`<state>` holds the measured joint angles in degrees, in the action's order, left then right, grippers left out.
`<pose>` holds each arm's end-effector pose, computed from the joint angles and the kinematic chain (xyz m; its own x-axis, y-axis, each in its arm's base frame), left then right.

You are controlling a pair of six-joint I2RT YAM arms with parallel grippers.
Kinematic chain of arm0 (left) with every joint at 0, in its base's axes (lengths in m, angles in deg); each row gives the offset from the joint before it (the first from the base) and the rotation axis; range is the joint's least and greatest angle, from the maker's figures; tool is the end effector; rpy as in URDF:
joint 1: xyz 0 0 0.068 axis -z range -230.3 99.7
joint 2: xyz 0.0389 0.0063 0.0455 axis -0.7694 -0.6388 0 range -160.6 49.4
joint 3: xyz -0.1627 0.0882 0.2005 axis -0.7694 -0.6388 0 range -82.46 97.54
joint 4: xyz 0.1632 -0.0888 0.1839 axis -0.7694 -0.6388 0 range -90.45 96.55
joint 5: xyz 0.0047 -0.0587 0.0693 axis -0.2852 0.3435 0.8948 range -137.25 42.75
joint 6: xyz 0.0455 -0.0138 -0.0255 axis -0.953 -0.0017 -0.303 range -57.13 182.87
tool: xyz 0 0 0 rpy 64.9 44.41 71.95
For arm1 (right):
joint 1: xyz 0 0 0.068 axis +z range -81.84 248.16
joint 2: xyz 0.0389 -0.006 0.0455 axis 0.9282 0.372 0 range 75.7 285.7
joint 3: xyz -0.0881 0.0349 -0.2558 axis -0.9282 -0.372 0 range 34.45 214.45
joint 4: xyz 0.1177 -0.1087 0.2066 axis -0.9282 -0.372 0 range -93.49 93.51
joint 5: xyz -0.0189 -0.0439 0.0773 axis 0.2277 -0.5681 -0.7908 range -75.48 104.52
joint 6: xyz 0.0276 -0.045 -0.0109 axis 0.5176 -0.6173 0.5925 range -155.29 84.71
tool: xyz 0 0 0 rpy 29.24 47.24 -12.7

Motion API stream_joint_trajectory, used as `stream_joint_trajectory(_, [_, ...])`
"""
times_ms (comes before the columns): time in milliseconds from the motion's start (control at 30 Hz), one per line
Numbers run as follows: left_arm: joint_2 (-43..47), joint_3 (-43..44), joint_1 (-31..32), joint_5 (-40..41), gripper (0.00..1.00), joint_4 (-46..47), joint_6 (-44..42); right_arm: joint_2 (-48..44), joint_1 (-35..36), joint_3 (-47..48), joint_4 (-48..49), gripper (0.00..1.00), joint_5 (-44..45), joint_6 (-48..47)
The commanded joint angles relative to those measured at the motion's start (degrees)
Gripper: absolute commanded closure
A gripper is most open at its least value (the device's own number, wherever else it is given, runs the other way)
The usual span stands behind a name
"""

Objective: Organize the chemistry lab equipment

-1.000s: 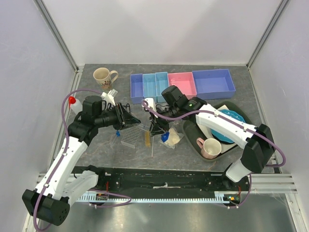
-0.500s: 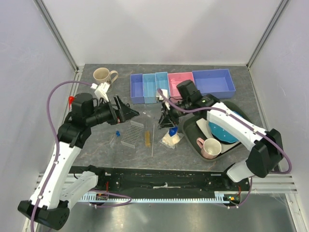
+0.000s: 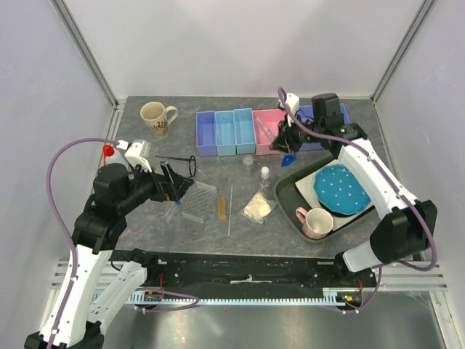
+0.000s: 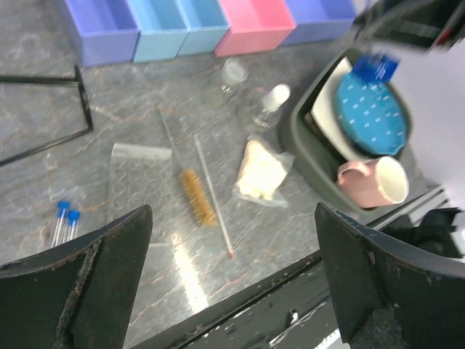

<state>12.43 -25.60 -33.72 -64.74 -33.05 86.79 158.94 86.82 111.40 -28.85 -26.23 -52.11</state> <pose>0.1127 -0.0446 0.3756 -0.5157 -0.2499 -0.8195 0.3657 0.8008 -0.4743 0.2938 0.1237 0.3453 -0.3566 -0.3518 -0.8655 -0.8656 0.4731 0.1643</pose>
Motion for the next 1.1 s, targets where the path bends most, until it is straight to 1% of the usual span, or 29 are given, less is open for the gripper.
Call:
stream_joint_trajectory(0, [1.3, -4.5, -0.1, 4.7, 0.01, -0.1, -5.5, 7.0, -2.5, 10.8, 1.9, 0.8, 4.8, 4.3])
stream_joint_trajectory(67, [2.0, -6.4, -0.1, 5.5, 0.01, 0.9, -6.0, 9.7, -3.0, 13.8, 2.0, 0.8, 6.4, 5.5])
stream_joint_trajectory(200, [3.5, -8.9, -0.1, 7.4, 0.01, 2.1, -6.2, 18.4, -3.6, 21.7, 2.2, 0.8, 7.4, 9.3])
stream_joint_trajectory(333, [5.4, -10.4, -0.1, 6.9, 0.01, 3.0, -5.6, 25.4, -4.3, 26.8, 2.6, 0.79, 7.6, 13.6])
stream_joint_trajectory(400, [7.3, -11.7, -0.1, 7.2, 0.01, 4.5, -4.7, 28.8, -4.7, 29.2, 2.5, 0.79, 8.2, 14.0])
stream_joint_trajectory(533, [10.6, -17.0, -0.1, 7.4, 0.01, 6.5, -2.1, 34.2, -5.5, 33.2, 2.6, 0.79, 9.6, 14.0])
stream_joint_trajectory(567, [11.1, -17.6, -0.1, 7.5, 0.01, 6.6, -1.0, 35.2, -5.9, 34.9, 2.6, 0.78, 9.9, 14.0])
stream_joint_trajectory(767, [13.2, -17.7, -0.1, 8.3, 0.01, 6.5, -1.2, 44.4, -7.1, 41.7, 2.3, 0.78, 11.5, 13.0])
stream_joint_trajectory(933, [12.5, -17.7, -0.1, 8.0, 0.01, 6.7, -1.5, 47.7, -7.1, 42.9, 2.2, 0.78, 12.9, 11.5])
stream_joint_trajectory(1067, [11.7, -17.7, -0.1, 7.7, 0.02, 6.9, -1.9, 49.0, -7.1, 42.1, 2.2, 0.77, 13.2, 10.3])
